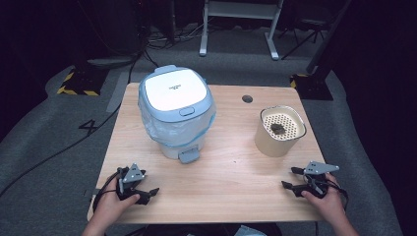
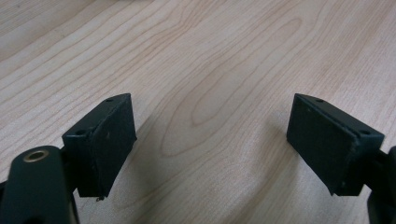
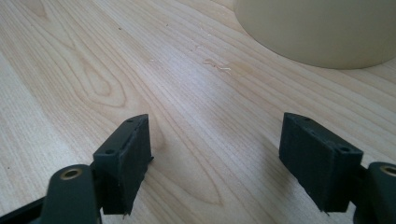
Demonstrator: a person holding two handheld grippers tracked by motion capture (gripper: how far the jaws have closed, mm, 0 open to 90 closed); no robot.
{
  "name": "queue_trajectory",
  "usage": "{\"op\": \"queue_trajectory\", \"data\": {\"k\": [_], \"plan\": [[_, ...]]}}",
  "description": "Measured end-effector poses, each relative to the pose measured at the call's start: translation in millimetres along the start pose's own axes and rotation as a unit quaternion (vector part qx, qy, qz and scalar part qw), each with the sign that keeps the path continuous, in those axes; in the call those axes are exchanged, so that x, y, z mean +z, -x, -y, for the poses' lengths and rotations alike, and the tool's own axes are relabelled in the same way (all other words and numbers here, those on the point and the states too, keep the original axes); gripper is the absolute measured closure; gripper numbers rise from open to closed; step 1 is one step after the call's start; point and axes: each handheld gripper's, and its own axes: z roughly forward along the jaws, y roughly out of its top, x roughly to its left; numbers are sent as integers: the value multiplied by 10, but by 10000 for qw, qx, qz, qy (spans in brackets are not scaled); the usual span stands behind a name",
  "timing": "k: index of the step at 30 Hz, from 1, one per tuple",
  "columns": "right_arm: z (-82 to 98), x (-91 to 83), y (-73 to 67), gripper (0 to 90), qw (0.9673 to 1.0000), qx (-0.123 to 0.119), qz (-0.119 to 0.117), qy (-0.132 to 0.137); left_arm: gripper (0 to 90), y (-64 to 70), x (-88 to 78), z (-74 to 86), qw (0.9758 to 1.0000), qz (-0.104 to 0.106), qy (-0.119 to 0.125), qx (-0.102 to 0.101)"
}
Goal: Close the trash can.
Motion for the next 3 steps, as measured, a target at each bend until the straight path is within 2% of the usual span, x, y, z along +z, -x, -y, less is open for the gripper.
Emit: {"op": "queue_trajectory", "data": {"k": [3], "plan": [[0,0,0,252,10000,-2,2,-1,155,0,1,0,10000,5,-1,-22]]}}
